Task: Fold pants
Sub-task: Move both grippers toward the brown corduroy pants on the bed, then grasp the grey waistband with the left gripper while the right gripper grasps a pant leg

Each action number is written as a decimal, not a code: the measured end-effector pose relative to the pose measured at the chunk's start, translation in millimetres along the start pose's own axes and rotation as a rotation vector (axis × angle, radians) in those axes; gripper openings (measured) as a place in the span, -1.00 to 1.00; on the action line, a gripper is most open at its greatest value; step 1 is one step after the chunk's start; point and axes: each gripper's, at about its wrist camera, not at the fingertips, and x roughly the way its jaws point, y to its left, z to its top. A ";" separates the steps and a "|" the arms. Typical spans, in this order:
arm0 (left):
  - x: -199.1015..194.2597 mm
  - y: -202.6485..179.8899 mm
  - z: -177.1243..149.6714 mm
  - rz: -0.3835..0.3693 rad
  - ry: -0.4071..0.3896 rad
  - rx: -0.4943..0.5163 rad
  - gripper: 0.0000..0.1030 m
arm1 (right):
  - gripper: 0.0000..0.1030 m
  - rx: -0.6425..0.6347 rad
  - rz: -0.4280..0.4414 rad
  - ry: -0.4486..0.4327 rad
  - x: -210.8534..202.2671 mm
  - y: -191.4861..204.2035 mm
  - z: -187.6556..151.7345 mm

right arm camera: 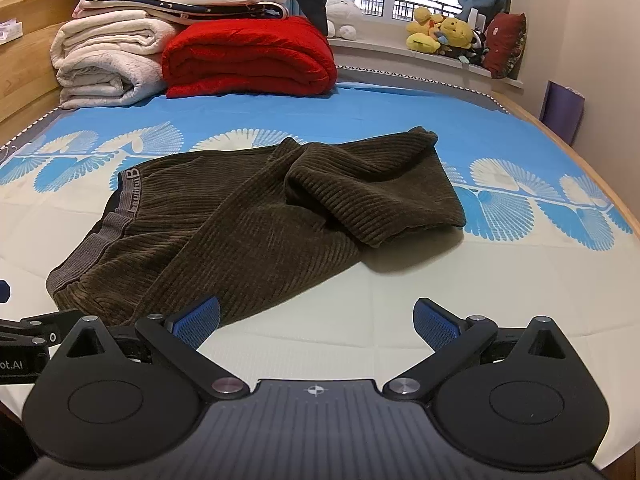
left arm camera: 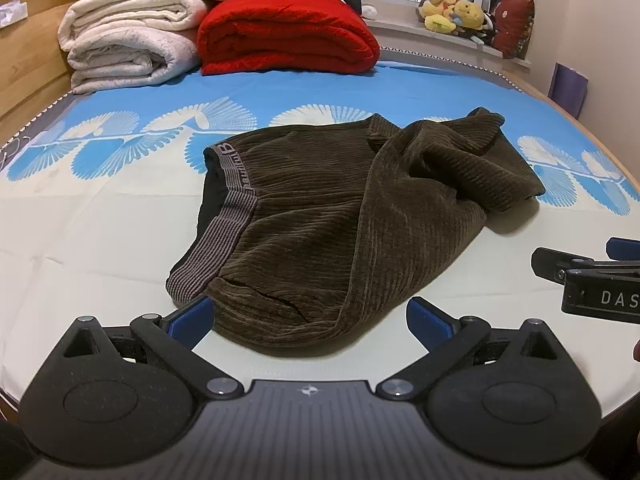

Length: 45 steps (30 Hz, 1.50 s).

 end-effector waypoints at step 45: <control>104.4 101.5 90.0 -0.006 0.127 0.020 -0.86 | 0.42 0.114 0.115 -0.160 17.4 -10.2 45.5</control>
